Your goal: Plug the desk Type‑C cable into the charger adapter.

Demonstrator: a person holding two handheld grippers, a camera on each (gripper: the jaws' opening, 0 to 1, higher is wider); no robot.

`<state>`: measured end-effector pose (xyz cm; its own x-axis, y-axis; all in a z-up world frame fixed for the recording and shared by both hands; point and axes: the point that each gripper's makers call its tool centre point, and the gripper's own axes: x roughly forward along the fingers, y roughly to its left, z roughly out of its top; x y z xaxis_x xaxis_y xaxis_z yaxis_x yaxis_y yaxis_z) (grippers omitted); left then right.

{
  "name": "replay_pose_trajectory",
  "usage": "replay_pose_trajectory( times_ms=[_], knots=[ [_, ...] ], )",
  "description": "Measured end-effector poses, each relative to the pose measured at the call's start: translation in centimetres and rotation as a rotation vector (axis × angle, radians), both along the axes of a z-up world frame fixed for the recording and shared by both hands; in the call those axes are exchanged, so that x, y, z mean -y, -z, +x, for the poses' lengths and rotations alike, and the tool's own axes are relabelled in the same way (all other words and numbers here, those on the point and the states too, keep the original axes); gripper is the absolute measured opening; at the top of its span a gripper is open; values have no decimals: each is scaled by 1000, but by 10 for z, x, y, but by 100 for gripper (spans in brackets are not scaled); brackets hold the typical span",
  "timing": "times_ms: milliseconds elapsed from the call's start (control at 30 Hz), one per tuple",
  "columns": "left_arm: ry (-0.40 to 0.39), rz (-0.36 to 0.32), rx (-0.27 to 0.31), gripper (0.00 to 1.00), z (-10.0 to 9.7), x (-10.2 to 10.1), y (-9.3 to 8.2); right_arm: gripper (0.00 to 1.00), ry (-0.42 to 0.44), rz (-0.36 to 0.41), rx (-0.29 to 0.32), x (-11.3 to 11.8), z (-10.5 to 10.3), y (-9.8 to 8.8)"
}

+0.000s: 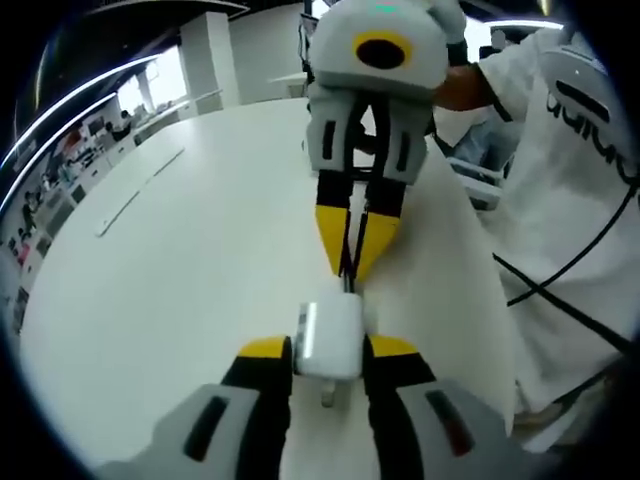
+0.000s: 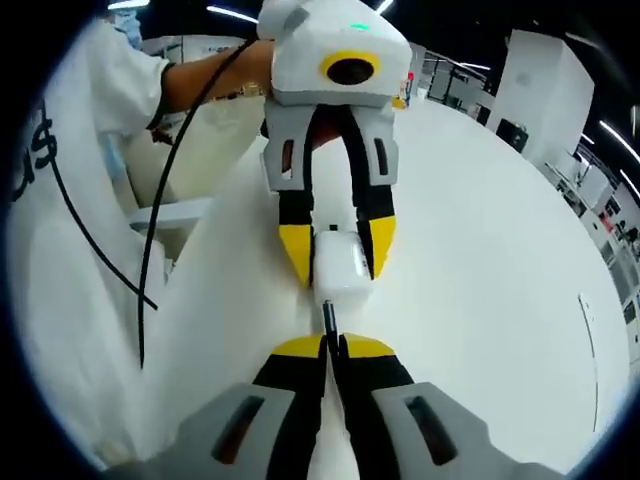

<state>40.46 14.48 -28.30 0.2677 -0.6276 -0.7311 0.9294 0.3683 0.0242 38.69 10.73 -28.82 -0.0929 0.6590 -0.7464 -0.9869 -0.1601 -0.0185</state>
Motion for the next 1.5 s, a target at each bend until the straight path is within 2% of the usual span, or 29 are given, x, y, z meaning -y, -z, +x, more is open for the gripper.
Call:
replay_pose_trajectory(
  times_ms=[67, 100, 233, 467, 600, 633, 667, 800, 900, 1133, 1267, 1500],
  knots=[
    [0, -5, 1, 27, 1, -1, -2, 5, 17, 18, -17, 0, 4, 0],
    [2, -6, 2, 27, 1, -2, -2, 5, 1, 49, -3, -4, 8, -3],
    [8, -3, 3, 27, 0, -2, -4, 8, -1, 93, -44, -4, 6, -4],
    [12, 1, -1, 27, 0, -2, -4, 10, -12, 133, -57, -2, 6, -5],
    [21, 5, -8, 27, -1, -1, -4, 10, 3, 179, -84, 1, 8, -3],
    [24, 7, -11, 27, -1, -1, -3, 10, 3, 186, -103, 0, 10, -3],
    [28, 8, -15, 27, -1, -1, -3, 10, 4, 193, -114, -3, 28, -3],
    [39, 6, -29, 25, -2, 0, -1, 8, -21, 205, -92, -4, 28, -2],
    [46, 0, -35, 25, -2, 0, -1, 6, -28, 213, -83, -4, 21, -3],
    [59, -16, -46, 25, -4, 1, -1, 5, -58, 236, -82, -5, 12, -3],
    [61, -20, -57, 25, -4, 1, 0, 4, -63, 247, -110, -5, 7, -3],
    [68, -12, -66, 25, -6, 2, 1, 3, -67, 249, -113, -7, 18, -3]
  ],
)
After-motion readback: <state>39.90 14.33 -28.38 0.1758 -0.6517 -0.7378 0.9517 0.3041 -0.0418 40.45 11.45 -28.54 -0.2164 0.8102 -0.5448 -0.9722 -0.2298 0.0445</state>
